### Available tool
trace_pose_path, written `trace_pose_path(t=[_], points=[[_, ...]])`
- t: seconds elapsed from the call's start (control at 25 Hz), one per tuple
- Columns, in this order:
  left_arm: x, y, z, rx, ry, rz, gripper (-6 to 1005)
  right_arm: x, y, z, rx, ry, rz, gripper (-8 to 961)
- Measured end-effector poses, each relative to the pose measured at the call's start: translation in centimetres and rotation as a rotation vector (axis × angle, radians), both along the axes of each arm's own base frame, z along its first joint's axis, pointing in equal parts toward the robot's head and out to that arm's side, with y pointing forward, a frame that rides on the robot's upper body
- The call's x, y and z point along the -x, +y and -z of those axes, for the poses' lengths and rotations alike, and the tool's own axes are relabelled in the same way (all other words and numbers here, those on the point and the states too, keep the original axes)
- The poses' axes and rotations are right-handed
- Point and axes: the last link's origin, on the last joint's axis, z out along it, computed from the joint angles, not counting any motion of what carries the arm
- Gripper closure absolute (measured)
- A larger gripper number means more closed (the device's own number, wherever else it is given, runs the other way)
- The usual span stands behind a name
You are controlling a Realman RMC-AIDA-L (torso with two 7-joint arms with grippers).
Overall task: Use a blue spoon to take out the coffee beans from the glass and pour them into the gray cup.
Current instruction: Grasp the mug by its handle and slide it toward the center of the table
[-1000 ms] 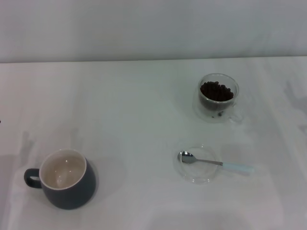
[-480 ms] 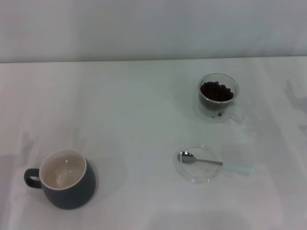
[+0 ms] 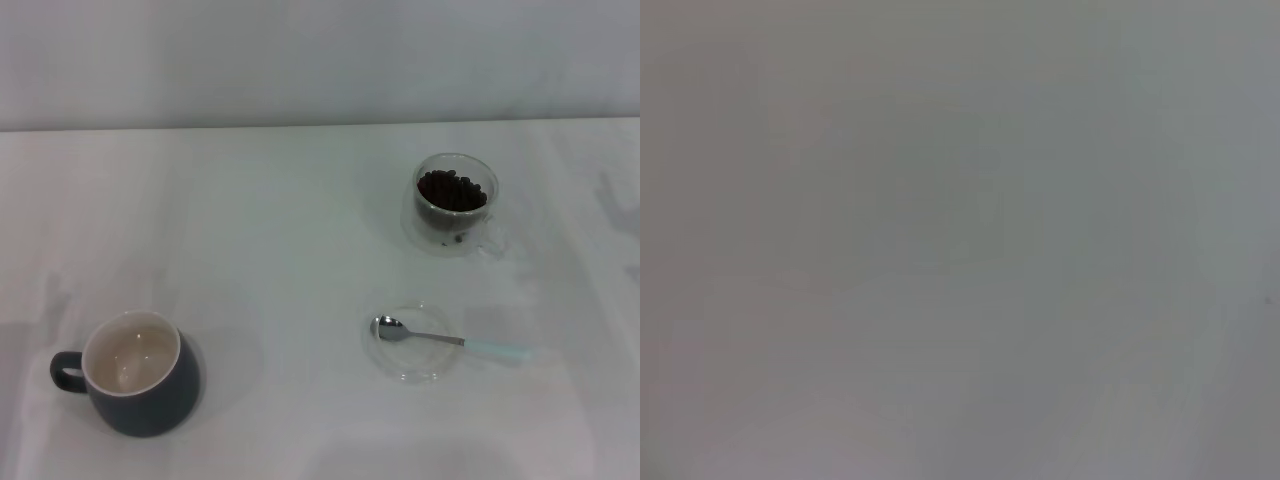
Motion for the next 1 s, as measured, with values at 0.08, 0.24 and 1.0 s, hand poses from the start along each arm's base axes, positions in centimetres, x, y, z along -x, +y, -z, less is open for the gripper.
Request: trace_pose_path(t=[0.08,0.24,1.0], points=[[0.0,0.0,0.0,-0.003,-0.001,0.002,111,0.0,0.0,0.0,0.0,0.001,0.0,79],[0.1,-0.3,-0.1,-0.007,-0.002,-0.001,111,0.1,0.0,0.0,0.0,0.001,-0.003,79],[0.3,0.2,-0.7,-0.016,0.03,0.005,110,0.1,0.4,0.7,0.031,0.017,0.015,80]])
